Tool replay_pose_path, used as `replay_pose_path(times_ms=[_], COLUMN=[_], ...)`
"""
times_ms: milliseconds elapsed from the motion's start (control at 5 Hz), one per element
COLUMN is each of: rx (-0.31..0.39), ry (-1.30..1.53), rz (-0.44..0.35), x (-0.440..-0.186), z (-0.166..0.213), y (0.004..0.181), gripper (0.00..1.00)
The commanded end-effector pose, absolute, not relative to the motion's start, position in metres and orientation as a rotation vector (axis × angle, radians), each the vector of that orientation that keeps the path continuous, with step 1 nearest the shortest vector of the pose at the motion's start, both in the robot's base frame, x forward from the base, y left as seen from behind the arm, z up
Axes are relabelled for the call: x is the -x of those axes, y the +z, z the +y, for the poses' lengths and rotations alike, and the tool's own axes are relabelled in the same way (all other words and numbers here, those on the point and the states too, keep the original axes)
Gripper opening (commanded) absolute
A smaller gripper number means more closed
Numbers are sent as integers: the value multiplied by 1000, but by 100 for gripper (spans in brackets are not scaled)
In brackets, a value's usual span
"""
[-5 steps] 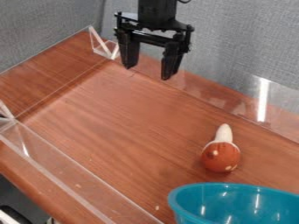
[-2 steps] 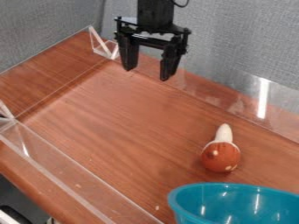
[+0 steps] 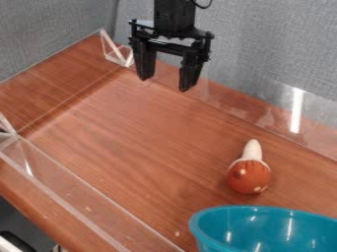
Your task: Put the mushroom in the blue bowl
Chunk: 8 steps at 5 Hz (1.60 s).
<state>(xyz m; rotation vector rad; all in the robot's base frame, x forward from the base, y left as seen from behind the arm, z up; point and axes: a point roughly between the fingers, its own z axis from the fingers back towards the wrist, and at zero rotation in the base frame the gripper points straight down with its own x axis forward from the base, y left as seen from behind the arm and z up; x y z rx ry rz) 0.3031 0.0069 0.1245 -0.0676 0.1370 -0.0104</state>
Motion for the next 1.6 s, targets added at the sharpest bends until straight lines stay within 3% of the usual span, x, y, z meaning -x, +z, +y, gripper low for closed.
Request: replay_pose_path(times_ms=[0,600,1400], rx=[66,73,81], ry=[-26,-45,-30], rz=[55,39,59], x=[-308,-307,-306], z=[3,-1,1], y=[149,157,155], gripper=[100,100,100])
